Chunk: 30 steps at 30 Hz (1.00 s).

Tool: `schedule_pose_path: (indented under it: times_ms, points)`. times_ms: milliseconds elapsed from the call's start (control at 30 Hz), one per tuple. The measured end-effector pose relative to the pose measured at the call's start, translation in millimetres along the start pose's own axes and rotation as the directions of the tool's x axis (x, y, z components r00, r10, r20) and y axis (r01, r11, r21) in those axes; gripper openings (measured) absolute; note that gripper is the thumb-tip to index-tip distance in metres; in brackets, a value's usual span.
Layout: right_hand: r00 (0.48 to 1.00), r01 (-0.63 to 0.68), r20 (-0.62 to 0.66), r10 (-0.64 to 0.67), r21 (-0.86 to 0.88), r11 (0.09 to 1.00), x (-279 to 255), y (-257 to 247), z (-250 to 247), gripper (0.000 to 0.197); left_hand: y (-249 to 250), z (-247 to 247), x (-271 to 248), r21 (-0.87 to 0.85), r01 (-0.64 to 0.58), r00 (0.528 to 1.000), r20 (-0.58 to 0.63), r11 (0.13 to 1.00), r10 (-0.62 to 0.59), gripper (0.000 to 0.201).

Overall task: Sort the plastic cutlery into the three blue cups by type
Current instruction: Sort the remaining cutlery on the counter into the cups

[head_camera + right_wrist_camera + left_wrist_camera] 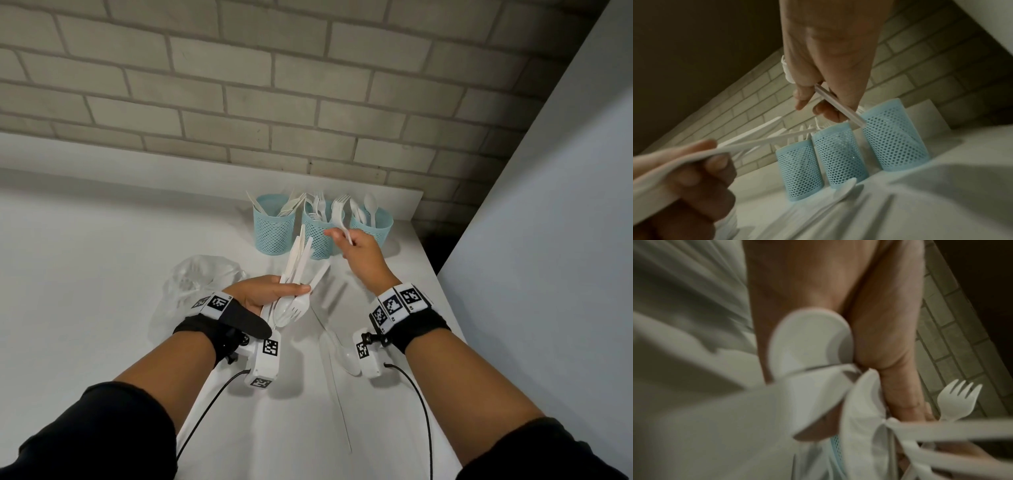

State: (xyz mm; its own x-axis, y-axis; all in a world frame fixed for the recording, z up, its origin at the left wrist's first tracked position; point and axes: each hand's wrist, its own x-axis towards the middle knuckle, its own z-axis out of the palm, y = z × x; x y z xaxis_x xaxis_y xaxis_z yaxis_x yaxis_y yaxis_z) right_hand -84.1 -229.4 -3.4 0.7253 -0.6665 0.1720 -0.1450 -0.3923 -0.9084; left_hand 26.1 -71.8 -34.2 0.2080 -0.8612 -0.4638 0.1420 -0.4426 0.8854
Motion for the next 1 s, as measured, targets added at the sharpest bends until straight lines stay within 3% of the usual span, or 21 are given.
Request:
schedule_pose_path:
  times_ms: [133,267,400,533,667,767,900,1000]
  points:
    - [0.986,0.071,0.162,-0.042,-0.18,0.981,-2,-9,11,0.035,7,8,1,-0.059,-0.022,1.0,0.012,0.998,0.023,0.02]
    - [0.979,0.136,0.19,-0.079,-0.309,0.941,-5,-9,12,0.029,9,12,3,-0.119,-0.058,0.998,-0.003,0.991,0.058,0.024]
    - [0.963,0.222,0.261,-0.071,-0.611,0.76,-5,-5,8,0.029,8,11,6,-0.211,-0.09,0.996,-0.004,0.973,0.091,0.022]
    - [0.939,0.1,0.338,0.061,-0.439,0.893,-8,-7,2,0.035,7,9,7,-0.204,-0.092,0.996,-0.004,0.975,0.093,0.019]
    - [0.842,0.048,0.509,0.179,-0.4,0.915,-11,-8,-4,0.05,5,8,5,-0.169,-0.117,0.987,0.086,0.979,0.133,0.025]
    - [0.746,0.019,0.627,0.222,-0.354,0.935,-13,-17,-11,0.036,6,8,4,-0.095,-0.132,0.985,0.096,0.987,0.141,0.016]
    - [0.674,0.048,0.681,0.287,-0.427,0.903,-10,-28,-18,0.036,10,11,1,-0.077,-0.134,0.982,0.121,0.988,0.143,0.012]
    - [0.649,-0.052,0.687,0.328,-0.39,0.919,-6,-22,-21,0.042,9,9,5,-0.181,-0.147,0.98,0.105,0.972,0.167,0.035]
